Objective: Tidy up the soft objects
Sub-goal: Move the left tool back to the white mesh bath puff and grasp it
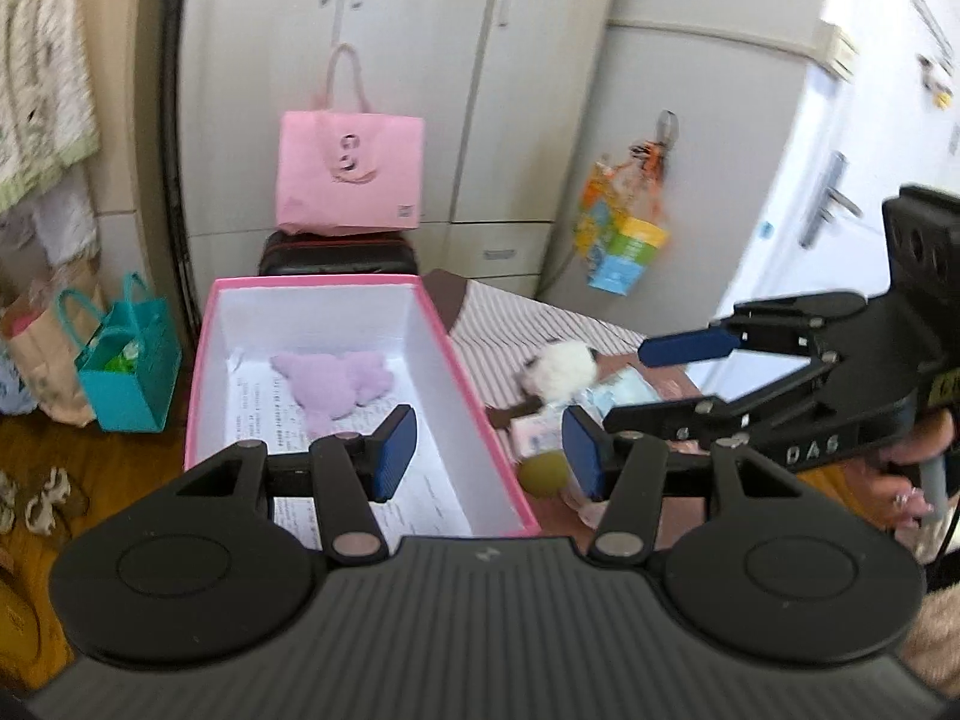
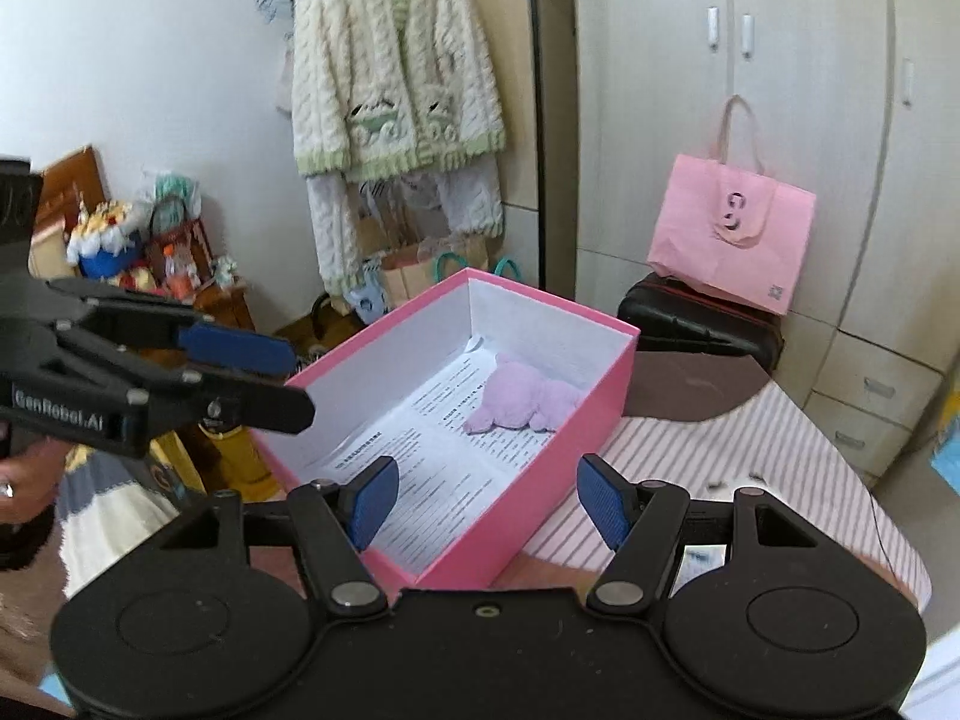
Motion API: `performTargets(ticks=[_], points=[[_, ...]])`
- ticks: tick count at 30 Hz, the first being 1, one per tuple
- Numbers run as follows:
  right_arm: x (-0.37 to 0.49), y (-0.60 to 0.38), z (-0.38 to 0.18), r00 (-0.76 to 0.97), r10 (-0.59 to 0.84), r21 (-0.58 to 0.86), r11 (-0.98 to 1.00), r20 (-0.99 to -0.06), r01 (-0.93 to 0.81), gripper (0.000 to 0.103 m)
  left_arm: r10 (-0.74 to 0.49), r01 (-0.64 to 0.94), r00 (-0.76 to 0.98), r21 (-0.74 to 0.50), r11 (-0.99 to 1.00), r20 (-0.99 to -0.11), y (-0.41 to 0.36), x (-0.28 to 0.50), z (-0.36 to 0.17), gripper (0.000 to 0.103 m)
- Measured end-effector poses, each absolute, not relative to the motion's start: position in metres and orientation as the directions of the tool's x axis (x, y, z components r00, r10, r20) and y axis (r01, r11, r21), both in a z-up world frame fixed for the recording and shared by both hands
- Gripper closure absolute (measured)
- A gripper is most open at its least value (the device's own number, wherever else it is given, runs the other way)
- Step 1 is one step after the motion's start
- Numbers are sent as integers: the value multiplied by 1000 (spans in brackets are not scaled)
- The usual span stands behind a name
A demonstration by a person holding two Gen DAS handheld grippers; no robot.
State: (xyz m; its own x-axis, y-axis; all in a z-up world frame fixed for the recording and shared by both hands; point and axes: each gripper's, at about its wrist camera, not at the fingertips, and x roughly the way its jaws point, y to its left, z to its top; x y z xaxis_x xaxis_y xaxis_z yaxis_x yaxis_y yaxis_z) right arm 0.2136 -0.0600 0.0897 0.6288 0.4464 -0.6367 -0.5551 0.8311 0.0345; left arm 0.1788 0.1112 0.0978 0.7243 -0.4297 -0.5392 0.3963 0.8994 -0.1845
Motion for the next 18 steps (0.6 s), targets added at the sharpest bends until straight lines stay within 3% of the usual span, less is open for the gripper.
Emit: performTargets(ticks=[8,18], points=[[146,-87,88,711,430,-30,845,-557,-534,32,-483,497,685,-135,857,-545,82,135,88,50],[122,-136,55,769,370,-41,889,-521,-456,31,-534,545,625,-173,821,-569,53,119,57,50]])
